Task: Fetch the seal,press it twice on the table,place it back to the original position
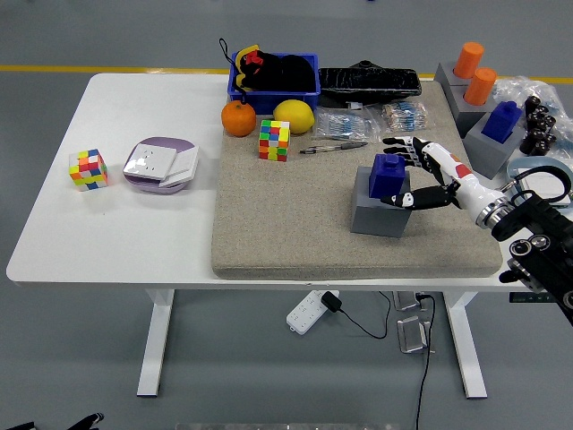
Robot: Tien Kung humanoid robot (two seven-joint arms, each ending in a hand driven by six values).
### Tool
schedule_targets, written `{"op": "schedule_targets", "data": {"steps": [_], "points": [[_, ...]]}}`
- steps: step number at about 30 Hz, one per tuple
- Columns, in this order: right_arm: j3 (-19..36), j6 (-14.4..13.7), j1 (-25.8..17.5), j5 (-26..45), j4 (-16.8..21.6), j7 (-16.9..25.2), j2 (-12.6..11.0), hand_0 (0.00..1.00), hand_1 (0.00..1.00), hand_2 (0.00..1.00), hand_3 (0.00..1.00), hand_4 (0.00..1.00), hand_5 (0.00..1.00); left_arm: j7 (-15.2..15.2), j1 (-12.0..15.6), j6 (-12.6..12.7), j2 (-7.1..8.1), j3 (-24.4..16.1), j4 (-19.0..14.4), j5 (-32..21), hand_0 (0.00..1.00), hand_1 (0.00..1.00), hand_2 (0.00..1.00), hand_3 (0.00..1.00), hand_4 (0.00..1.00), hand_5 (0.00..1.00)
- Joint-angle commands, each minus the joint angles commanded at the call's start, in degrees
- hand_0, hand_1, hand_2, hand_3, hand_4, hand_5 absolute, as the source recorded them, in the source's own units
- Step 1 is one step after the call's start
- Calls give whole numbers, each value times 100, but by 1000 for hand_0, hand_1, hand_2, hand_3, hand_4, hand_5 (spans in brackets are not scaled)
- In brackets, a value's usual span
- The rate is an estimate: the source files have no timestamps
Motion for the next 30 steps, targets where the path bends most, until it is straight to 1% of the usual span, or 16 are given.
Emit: {"op": "schedule_targets", "data": {"steps": [5,6,7,10,12,17,18,19,24,30], "points": [[32,7,-12,-4,24,-11,-11,850,867,850,876,998,34,-1,-7,-4,-3,0,-2,-1,814,789,768,803,693,424],[40,8,-17,-4,36,-14,-17,853,867,849,876,998,59,0,-8,-4,-3,0,-2,-1,814,789,768,803,693,424],[49,8,-22,3,50,-18,-23,853,867,849,876,998,59,4,-10,-4,-4,0,-1,1,814,789,768,803,693,424],[61,-5,-40,116,123,-21,-47,853,867,849,876,998,59,5,-10,-6,-3,0,-1,0,814,789,768,803,693,424],[93,-3,-43,104,171,-22,-58,859,875,851,885,998,77,15,-8,-6,-5,-11,0,17,814,789,767,803,693,424],[222,27,-86,73,275,-59,-80,859,875,851,885,998,77,1,-11,-8,-13,-1,-6,4,814,789,767,803,693,424],[256,35,-103,44,310,-68,-92,870,883,861,891,998,110,-1,-13,-8,-15,0,-7,0,814,789,768,803,693,424],[282,42,-116,20,333,-73,-101,870,883,861,891,998,110,-2,-13,-8,-16,0,-7,-1,814,789,768,803,693,424],[521,63,-247,-81,424,-113,-202,874,885,859,890,998,116,-9,-16,-11,-14,0,-10,-16,814,789,767,802,693,424],[891,88,-463,-224,438,-171,-397,870,881,855,886,998,118,19,-28,-4,16,-58,-9,66,814,789,767,803,693,424]]}}
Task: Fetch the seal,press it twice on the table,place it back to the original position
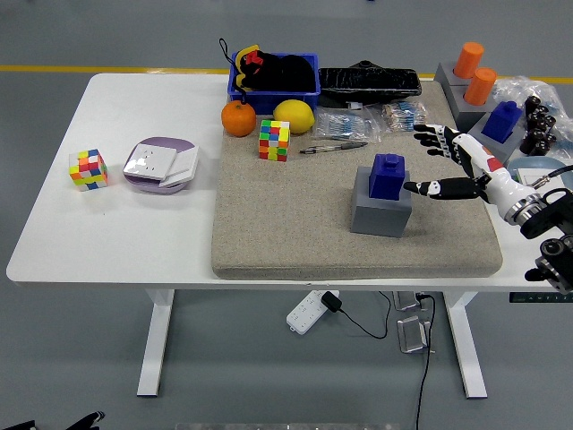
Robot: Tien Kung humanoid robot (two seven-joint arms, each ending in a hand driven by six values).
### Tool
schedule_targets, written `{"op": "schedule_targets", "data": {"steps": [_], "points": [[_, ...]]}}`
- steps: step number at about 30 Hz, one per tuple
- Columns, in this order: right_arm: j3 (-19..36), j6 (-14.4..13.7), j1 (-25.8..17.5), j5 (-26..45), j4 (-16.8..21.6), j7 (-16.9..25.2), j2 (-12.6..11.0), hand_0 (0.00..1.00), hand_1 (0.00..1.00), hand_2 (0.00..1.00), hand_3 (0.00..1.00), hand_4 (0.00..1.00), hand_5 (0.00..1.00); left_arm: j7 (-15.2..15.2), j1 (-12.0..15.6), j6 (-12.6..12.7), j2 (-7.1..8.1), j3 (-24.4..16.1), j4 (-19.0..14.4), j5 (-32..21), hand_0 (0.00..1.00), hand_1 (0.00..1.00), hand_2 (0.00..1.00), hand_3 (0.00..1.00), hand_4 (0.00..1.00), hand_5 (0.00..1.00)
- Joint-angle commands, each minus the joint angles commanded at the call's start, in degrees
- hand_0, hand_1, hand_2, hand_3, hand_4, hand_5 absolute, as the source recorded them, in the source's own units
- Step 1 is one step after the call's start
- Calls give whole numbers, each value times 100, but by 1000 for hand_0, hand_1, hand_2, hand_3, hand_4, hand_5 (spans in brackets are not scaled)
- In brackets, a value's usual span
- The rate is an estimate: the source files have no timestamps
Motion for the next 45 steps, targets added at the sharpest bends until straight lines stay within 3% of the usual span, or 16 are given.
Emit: {"op": "schedule_targets", "data": {"steps": [9,17,18,25,45], "points": [[882,54,-457,-303,220,-115,-391,868,879,855,882,998,119,-23,-6,5,46,58,-4,-51,814,790,767,803,693,424],[2095,248,-957,-360,574,-325,-590,868,878,852,876,998,127,-9,20,0,67,54,15,-47,814,789,768,803,692,426],[2191,254,-989,-357,599,-338,-607,867,866,842,856,998,192,-13,21,-2,70,57,15,-50,814,789,768,803,692,428],[2877,346,-1239,-308,767,-465,-759,869,860,832,839,998,211,-25,9,12,106,-34,31,-13,813,789,768,803,691,427],[3730,693,-1428,-317,870,-842,-692,849,812,795,774,950,229,-33,-74,21,119,-51,35,-53,813,789,768,803,690,428]]}}
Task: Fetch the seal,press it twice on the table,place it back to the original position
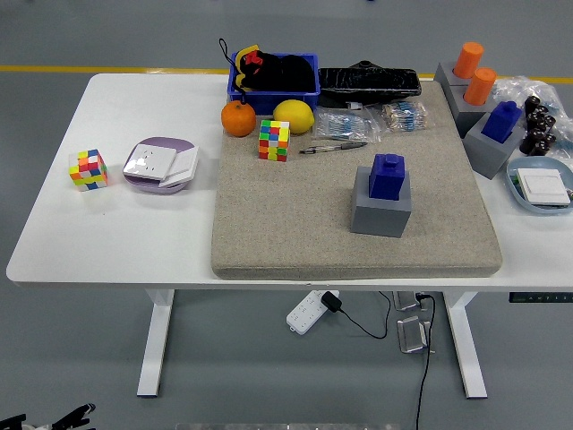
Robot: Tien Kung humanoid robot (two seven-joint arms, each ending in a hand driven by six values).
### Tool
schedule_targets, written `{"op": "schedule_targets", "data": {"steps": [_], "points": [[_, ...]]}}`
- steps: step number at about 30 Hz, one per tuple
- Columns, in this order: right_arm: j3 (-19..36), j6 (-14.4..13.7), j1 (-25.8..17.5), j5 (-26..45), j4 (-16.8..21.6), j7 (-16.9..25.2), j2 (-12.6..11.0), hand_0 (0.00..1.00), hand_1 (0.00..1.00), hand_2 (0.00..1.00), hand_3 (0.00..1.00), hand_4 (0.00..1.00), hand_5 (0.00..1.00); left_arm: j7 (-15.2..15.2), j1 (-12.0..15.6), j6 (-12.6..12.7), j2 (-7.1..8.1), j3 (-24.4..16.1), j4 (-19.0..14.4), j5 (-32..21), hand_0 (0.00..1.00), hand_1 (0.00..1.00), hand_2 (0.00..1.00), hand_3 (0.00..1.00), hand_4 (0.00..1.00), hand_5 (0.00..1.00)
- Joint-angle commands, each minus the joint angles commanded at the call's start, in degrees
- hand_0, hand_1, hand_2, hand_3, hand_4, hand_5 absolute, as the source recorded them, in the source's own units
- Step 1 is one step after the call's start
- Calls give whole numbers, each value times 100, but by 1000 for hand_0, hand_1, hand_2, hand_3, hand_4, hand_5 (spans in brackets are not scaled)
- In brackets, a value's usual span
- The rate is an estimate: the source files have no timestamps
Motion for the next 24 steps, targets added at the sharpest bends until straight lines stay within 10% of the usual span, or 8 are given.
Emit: {"op": "schedule_targets", "data": {"steps": [24], "points": [[155,-5,-63,22,149,-69,29,835,775,750,721,922,225,3,10,-1,-5,15,7,-34,813,789,766,803,689,429]]}}
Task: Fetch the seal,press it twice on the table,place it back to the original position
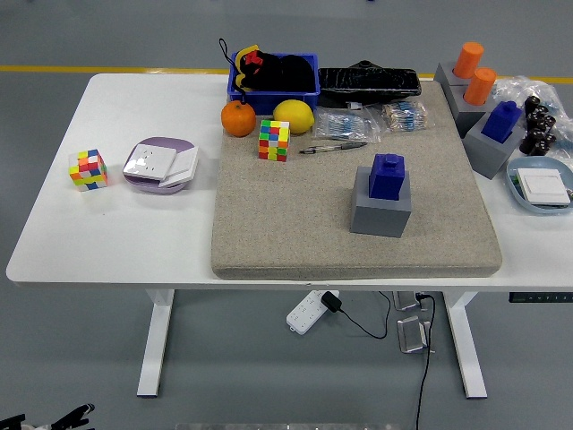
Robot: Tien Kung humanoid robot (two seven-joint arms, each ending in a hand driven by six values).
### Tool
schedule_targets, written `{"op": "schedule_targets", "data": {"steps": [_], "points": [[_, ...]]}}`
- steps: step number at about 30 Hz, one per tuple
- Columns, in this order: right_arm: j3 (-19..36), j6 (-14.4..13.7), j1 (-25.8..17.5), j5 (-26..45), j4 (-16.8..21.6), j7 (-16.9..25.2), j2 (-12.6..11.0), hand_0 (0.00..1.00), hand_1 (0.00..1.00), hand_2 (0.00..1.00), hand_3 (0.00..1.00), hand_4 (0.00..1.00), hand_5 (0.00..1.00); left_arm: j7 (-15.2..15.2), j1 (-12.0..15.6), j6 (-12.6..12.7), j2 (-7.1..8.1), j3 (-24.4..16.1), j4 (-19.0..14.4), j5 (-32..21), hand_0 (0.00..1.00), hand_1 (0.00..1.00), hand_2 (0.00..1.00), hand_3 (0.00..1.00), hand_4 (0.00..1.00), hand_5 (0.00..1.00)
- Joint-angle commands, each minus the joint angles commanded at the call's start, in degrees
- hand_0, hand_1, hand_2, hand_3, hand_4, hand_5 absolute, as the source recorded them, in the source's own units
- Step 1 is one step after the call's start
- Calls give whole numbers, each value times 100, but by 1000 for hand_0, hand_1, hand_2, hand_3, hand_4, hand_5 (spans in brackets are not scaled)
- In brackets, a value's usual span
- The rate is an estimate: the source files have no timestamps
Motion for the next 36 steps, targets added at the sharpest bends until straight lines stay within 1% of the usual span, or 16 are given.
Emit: {"op": "schedule_targets", "data": {"steps": [6,19,30,36], "points": [[-48,-4,-19,1,11,-8,-4,833,766,742,712,911,219,-1,-4,4,12,-14,-3,20,813,789,767,803,689,429],[-153,-18,-15,8,13,-25,30,827,753,738,694,898,211,1,20,5,57,95,0,-55,813,789,767,803,688,428],[-270,-20,-4,87,154,-82,-5,823,742,730,687,885,212,11,-24,14,88,95,-8,-9,813,789,766,803,687,428],[-288,-12,-23,75,157,-109,-3,822,739,730,683,879,212,8,-5,5,72,95,-5,-21,813,789,767,803,687,428]]}}
